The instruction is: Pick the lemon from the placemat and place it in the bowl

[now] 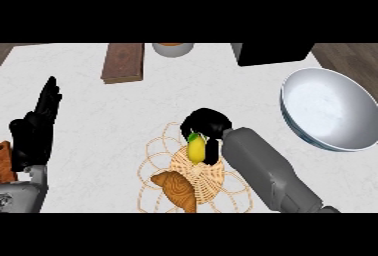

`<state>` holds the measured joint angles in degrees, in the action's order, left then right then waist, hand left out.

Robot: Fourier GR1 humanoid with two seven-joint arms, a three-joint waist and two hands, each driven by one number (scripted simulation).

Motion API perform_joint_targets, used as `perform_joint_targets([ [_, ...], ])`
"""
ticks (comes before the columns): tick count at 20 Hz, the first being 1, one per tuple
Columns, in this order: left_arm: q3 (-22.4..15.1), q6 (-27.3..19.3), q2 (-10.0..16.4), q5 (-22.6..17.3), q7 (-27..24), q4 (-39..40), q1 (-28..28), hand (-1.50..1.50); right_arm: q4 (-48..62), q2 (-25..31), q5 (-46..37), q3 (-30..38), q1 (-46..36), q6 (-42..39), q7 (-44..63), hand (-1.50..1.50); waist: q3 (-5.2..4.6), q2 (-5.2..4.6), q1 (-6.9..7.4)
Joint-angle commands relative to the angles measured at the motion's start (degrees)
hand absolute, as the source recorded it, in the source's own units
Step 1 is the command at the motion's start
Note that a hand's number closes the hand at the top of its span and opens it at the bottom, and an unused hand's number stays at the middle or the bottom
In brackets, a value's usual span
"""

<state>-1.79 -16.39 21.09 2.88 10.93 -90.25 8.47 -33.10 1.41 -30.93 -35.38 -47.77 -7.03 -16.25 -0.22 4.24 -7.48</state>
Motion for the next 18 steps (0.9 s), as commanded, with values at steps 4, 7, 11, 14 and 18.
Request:
perform_joint_targets([
  [4,1.07,-0.21,0.67,0.02,-0.17,0.07,-1.7,0.0,-12.15,-1.36,6.93,8.11,6.28,14.65,15.23,1.5,0.13,0.01,-1.26],
  [7,1.53,-0.11,0.3,-0.76,-0.32,0.43,-2.14,0.0,-19.22,-1.39,8.12,10.3,6.93,20.19,19.97,1.5,0.04,0.13,-2.06],
  [11,1.47,-0.11,0.61,-0.43,-0.12,-0.33,-2.58,0.0,-26.07,-1.4,3.06,8.93,8.88,27.1,29.9,1.5,-0.07,0.1,-2.38],
  [14,1.63,-1.07,0.45,0.35,-0.88,-0.91,-3.52,0.0,-32.63,2.68,0.64,10.2,11.85,29.39,35.85,1.5,0.01,-0.39,-2.5],
  [18,1.13,0.34,0.21,-0.58,-2.25,-2.11,-4.81,0.0,-44.74,5.0,-3.06,9.8,14.18,29.5,46.68,1.5,0.0,-1.27,-0.18],
])
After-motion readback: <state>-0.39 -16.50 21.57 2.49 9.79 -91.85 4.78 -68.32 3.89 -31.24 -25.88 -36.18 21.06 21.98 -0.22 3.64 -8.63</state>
